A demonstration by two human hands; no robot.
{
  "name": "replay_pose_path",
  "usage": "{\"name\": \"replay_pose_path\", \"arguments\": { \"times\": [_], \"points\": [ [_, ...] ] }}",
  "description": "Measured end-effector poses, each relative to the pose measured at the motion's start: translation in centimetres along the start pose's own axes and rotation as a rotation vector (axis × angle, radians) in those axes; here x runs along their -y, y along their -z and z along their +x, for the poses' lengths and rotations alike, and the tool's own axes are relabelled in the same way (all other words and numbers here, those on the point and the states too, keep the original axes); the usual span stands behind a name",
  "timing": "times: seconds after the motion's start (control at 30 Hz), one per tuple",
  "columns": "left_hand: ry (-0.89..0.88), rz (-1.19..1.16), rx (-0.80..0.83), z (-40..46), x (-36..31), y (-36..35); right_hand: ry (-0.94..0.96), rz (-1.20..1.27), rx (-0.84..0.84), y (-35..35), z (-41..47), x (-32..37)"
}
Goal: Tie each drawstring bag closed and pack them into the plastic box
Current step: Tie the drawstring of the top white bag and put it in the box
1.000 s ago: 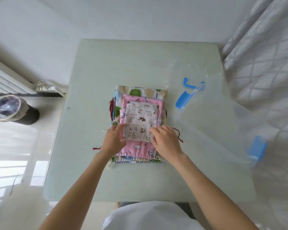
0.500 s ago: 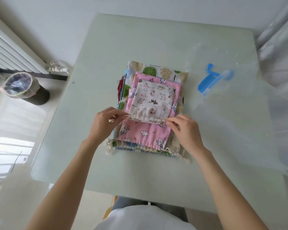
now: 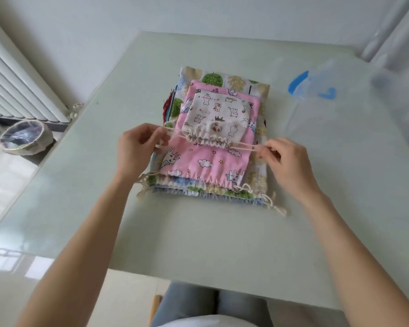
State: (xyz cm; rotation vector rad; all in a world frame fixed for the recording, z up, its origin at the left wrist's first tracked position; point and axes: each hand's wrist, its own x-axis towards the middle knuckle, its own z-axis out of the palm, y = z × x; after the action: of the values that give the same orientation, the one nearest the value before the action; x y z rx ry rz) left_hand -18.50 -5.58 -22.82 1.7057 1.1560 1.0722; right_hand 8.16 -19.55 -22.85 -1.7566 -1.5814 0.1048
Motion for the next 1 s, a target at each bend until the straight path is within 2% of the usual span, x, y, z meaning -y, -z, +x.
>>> {"name": "replay_pose_path", "arguments": {
  "times": [0.13,0.23,0.3,0.37,0.5,0.6,0.7,0.83,1.0],
  "points": [
    [-0.014,0.115,-0.058,-1.4,1.5,1.8,-0.092,0.03,-0.064,0.9,-1.7,0.1],
    [0.019,0.023,-0.042,-2.4,1.5,2.2,-0.24,0.18,-0.094,0.8,-2.5,1.2],
    [-0.012,-0.088,-0.027,-3.2,0.2,1.7,-0.374,0.466,-0.146,0.7,-2.6,3.0],
    [-0.048,-0.24,0.039,-3.8,-1.5,0.8,-0.412,0.723,-0.206,0.4,-2.1,4.8],
    [-0.054,-0.704,0.212,-3.9,-4.5,-1.4,-0.244,1.305,-0.295,-0.4,-0.1,7.8],
    [0.014,-0.992,0.244,-3.2,-6.3,-2.5,-0.203,1.511,-0.286,-0.8,0.7,8.8],
    [0.102,-1.049,0.169,-2.6,-6.6,-3.0,-0.257,1.488,-0.279,-1.1,1.1,8.4],
    [0.1,-0.687,0.096,-2.4,-4.5,-2.3,-0.31,1.221,-0.23,-1.5,0.5,6.3],
    [0.12,-0.505,0.105,-3.3,-3.7,-2.3,-0.352,1.003,-0.171,-1.5,-0.8,5.2]
  ]
}}
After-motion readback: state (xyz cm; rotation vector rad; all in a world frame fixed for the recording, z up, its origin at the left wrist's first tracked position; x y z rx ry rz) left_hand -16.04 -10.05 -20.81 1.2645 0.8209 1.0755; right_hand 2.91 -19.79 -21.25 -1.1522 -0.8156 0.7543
